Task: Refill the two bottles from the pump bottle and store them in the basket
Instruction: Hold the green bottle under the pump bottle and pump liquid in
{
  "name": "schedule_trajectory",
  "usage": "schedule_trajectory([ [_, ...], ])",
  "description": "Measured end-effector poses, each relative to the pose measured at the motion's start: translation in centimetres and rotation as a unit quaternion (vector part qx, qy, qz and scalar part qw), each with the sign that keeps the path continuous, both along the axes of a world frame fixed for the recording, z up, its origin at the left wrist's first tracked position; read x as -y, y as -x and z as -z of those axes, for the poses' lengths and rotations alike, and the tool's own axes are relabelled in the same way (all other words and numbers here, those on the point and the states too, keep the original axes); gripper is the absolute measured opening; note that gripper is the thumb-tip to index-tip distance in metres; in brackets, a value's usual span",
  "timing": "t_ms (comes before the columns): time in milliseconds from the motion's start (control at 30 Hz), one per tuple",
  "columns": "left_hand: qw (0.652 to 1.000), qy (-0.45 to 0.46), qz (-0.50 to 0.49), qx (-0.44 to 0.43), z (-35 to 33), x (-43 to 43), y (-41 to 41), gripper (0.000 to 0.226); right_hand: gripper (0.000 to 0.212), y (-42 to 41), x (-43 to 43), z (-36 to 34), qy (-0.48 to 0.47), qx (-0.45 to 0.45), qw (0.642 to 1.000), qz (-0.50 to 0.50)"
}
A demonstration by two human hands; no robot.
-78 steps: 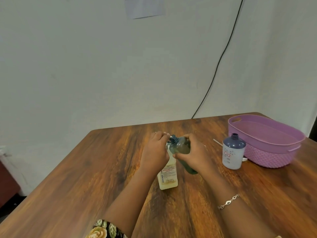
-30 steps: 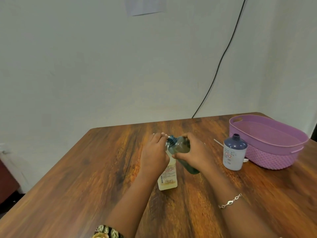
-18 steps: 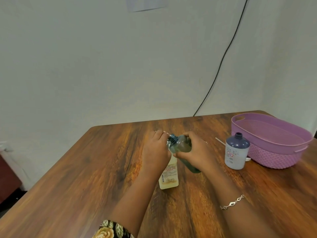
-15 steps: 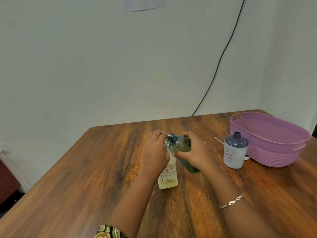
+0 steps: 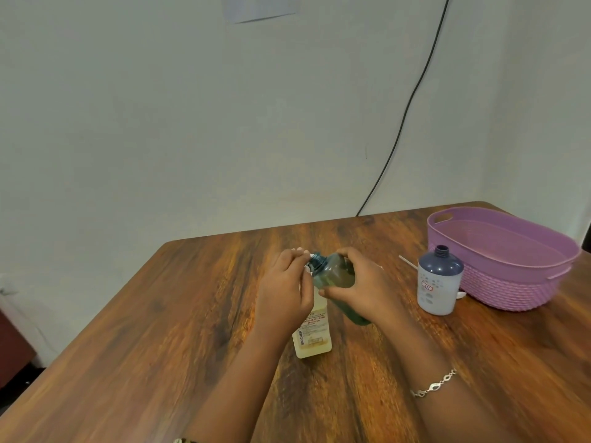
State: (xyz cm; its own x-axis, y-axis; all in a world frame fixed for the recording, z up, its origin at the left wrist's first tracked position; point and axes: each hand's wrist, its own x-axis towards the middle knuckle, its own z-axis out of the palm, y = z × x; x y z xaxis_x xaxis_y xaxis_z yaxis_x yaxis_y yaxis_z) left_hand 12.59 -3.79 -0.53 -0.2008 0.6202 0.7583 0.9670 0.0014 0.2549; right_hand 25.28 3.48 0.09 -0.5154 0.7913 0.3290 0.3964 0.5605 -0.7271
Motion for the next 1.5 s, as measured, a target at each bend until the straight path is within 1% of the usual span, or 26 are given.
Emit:
schedule_trajectory([
  [133,0.999,-0.018,0.011,0.025,-1.3,-0.4,-0.1,0.045,0.063,-0.1,0.0,-0.1,0.005,-0.009,1.0,-0.003],
  [300,0.998,-0.066,0.0,0.023,0.0,-0.5,-0.1,0.039,0.066,0.0,0.0,0.2,0.003,0.004,1.0,0.0],
  [400,0.998,-0.069,-0.01,0.007,0.5,-0.5,-0.2,0.037,0.066,0.0,0.0,0.4,0.001,0.003,1.0,0.004],
  [533,0.998,-0.058,-0.01,-0.004,-0.6,-0.9,-0.2,0.041,0.064,-0.3,0.0,0.2,0.005,-0.006,1.0,-0.003],
  [600,0.998,-0.056,-0.009,-0.001,-1.1,-1.1,-0.1,0.043,0.064,-0.3,0.0,0.0,0.009,-0.006,1.0,-0.003],
  [767,0.994,-0.104,0.005,0.022,0.3,-1.1,0.0,0.037,0.064,-0.2,0.0,0.1,0.002,0.0,1.0,-0.006],
  [900,0.995,-0.097,-0.004,0.013,1.1,-1.1,0.0,0.035,0.066,-0.2,0.0,0.1,0.003,0.002,1.0,-0.005],
  [1100,0.995,-0.099,-0.003,0.03,-0.6,-1.6,0.0,0.04,0.064,-0.1,-0.3,-0.4,0.014,-0.001,1.0,-0.017],
  [1333,0.991,-0.129,-0.017,0.012,1.3,-1.5,-0.1,0.035,0.065,-0.1,-0.3,0.0,0.003,0.019,1.0,-0.016],
  [1433,0.993,-0.119,-0.019,0.01,1.1,-1.5,-0.2,0.036,0.067,-0.3,-0.4,-0.2,0.005,0.019,1.0,-0.02],
  [1500,0.993,-0.11,-0.027,0.013,0.4,-1.7,-0.4,0.038,0.064,-0.4,-0.4,-0.7,0.001,0.005,1.0,-0.022],
])
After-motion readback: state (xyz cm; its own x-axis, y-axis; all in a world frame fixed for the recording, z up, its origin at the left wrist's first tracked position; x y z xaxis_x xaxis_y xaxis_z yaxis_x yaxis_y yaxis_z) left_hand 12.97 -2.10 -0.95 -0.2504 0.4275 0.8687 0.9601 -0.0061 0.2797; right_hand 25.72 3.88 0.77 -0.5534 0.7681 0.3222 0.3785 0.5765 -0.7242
